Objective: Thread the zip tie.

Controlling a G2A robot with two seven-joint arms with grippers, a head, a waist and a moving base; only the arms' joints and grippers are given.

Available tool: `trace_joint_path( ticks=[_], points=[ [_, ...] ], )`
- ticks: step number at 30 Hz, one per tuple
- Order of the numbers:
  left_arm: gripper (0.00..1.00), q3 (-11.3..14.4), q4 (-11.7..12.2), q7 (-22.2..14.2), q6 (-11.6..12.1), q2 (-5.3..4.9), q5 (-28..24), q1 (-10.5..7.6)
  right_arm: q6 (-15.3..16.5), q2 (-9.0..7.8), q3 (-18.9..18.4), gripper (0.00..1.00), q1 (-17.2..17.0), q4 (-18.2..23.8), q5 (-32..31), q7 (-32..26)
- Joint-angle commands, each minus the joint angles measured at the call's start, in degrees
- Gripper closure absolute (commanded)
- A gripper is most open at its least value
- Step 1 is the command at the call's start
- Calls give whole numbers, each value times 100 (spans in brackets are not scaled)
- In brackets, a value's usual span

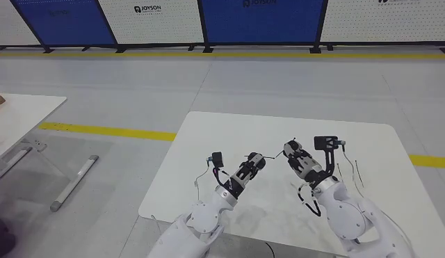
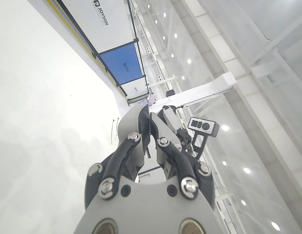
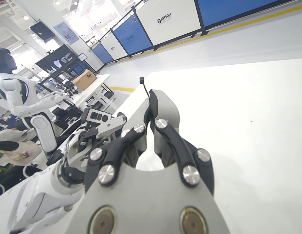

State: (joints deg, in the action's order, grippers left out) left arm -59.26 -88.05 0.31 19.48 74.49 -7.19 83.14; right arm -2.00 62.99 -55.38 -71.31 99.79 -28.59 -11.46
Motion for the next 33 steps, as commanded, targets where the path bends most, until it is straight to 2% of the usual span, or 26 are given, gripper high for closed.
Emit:
trace_joint_path(
  ticks=[1, 18, 33],
  points=[
    [100, 0, 0, 0, 0, 0, 0, 0, 15, 7, -24, 100, -28, 39, -35, -45],
    [100, 0, 0, 0, 0, 0, 0, 0, -17, 138, -82, 100, 33, -64, -31, -324],
    [100, 0, 0, 0, 0, 0, 0, 0, -23, 220, -205, 100, -74, -43, -172, -270]
  ],
)
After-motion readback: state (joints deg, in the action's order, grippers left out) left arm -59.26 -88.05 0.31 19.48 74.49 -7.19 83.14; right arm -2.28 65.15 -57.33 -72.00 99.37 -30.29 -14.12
